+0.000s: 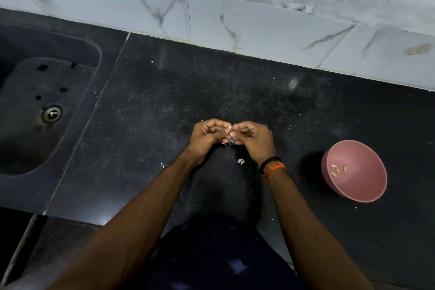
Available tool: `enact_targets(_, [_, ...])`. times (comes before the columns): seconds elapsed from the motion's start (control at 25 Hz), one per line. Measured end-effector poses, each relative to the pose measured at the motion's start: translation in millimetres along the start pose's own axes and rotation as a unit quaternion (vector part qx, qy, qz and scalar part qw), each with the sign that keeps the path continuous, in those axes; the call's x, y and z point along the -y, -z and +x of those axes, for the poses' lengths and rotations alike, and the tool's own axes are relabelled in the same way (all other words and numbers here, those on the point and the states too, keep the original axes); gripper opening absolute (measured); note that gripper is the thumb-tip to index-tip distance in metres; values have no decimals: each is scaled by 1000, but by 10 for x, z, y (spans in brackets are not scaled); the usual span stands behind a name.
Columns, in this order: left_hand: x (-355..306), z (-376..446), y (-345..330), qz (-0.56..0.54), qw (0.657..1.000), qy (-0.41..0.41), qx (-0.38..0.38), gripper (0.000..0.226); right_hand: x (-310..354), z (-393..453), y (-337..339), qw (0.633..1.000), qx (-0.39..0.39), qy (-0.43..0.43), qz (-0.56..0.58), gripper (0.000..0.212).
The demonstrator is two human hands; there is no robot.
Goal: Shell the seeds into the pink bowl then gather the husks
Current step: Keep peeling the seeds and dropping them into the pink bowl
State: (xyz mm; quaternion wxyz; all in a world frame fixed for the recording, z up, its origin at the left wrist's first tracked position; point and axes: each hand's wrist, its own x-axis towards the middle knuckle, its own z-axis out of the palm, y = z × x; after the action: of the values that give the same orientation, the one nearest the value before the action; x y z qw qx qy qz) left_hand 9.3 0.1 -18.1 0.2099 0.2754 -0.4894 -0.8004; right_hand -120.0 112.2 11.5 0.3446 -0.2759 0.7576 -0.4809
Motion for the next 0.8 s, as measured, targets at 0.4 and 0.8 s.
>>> enact_targets(0.4, [18, -7, -21, 34, 999, -18, -16, 17, -52, 58, 39, 997, 4, 38, -69, 9])
enact_targets(0.8, [1, 7, -9, 60, 998, -8, -3, 13, -76, 71, 28, 975, -2, 107, -194, 12])
